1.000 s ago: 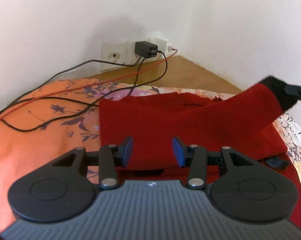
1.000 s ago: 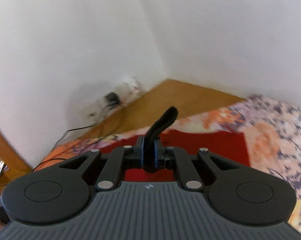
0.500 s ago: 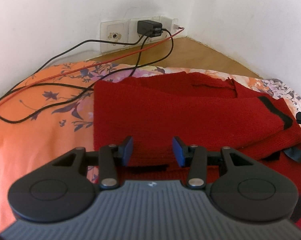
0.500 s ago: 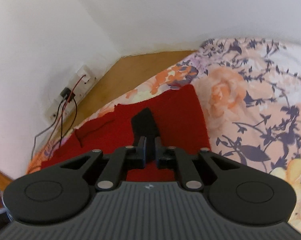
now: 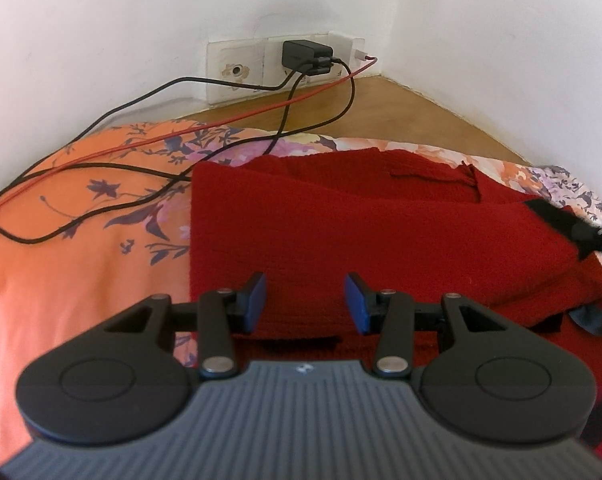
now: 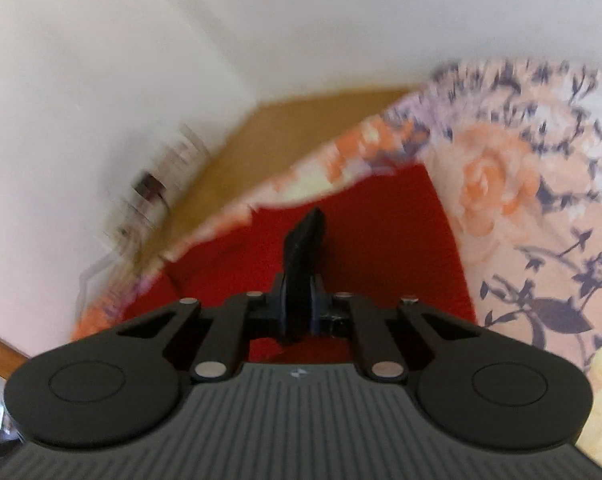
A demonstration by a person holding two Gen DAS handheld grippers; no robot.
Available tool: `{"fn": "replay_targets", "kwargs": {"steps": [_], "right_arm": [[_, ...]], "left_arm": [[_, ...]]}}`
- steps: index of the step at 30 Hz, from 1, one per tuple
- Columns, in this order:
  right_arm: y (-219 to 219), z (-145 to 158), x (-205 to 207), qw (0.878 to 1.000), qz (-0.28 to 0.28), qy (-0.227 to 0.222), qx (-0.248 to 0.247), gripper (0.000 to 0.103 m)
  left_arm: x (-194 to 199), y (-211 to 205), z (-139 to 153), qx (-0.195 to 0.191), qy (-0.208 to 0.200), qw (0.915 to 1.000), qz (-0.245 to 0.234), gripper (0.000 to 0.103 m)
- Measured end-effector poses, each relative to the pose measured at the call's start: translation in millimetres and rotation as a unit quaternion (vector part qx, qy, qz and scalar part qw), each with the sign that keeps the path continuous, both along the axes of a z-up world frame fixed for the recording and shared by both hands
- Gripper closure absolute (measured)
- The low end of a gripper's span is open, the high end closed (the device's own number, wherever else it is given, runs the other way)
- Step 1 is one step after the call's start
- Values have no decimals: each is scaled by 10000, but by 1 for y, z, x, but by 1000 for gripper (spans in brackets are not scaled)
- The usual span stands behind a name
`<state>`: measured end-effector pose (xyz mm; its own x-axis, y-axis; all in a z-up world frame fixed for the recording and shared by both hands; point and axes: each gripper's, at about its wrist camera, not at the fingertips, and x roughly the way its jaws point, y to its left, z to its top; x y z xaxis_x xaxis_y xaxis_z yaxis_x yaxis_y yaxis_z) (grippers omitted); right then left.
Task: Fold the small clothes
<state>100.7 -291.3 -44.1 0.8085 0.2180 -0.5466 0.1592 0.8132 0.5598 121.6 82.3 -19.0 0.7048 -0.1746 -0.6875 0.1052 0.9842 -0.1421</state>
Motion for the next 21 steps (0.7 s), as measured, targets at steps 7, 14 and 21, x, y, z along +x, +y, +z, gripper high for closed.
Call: {"fn": "replay_targets", "kwargs": {"steps": [7, 14, 21], "right_arm": [[5, -6, -15, 9979, -38, 243, -597, 92], [12, -30, -18, 9952, -98, 437, -865, 75], [34, 5, -56, 9915, -95, 75, -1292, 40]], "left_arm": [[0, 5, -5, -22, 31, 10000, -38, 58], [0, 6, -6, 54, 61, 9999, -147, 58], [-17, 17, 13, -10, 94, 9998, -191, 58]]}}
